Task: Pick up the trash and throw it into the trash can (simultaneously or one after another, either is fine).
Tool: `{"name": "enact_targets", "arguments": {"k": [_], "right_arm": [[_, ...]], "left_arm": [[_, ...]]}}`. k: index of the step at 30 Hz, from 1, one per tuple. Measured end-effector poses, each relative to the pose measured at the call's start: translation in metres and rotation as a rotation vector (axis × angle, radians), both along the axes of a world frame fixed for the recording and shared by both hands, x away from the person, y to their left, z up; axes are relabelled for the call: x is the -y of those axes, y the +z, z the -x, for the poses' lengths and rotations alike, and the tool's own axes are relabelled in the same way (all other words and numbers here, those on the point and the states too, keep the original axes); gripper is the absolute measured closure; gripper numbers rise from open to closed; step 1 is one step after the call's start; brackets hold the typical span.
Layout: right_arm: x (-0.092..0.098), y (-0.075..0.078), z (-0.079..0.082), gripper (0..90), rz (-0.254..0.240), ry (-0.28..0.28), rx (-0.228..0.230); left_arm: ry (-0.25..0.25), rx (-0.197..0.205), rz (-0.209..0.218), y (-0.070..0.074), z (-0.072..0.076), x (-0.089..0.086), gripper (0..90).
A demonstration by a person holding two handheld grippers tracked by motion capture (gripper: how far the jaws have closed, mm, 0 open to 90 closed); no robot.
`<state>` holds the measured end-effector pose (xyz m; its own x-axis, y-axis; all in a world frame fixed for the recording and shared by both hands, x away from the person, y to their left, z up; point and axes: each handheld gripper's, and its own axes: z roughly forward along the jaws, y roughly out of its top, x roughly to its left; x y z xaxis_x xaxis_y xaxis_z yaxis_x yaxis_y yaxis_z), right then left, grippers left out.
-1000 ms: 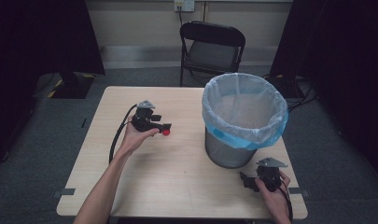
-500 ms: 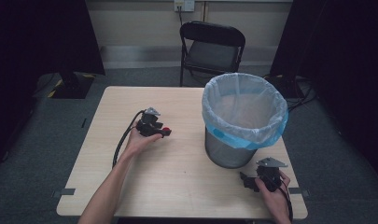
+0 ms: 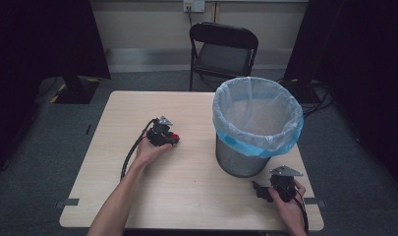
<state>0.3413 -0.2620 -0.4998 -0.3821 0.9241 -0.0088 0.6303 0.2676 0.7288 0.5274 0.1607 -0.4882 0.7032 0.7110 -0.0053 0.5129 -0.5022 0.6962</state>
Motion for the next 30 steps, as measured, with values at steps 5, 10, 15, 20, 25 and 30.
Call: {"name": "enact_targets", "arguments": {"k": [5, 10, 15, 20, 25, 30], "right_arm": [[0.000, 0.000, 0.000, 9.2, 0.001, 0.001, 0.001], [0.000, 0.000, 0.000, 9.2, 0.000, 0.000, 0.000], [0.000, 0.000, 0.000, 9.2, 0.001, 0.001, 0.001], [0.000, 0.000, 0.000, 9.2, 0.001, 0.001, 0.001], [0.000, 0.000, 0.000, 9.2, 0.001, 0.001, 0.001], [0.000, 0.000, 0.000, 9.2, 0.001, 0.001, 0.001]], "left_arm": [[-0.006, -0.003, -0.005, 0.001, 0.002, 0.001, 58.8], [0.002, -0.010, 0.028, -0.001, 0.008, 0.000, 59.0], [0.006, -0.026, 0.043, 0.000, 0.010, -0.002, 59.2], [0.002, -0.045, 0.103, 0.003, 0.012, -0.004, 59.2], [-0.007, -0.034, 0.146, 0.012, 0.015, -0.004, 59.2], [-0.013, -0.017, 0.204, 0.023, 0.020, -0.007, 59.2]]}}
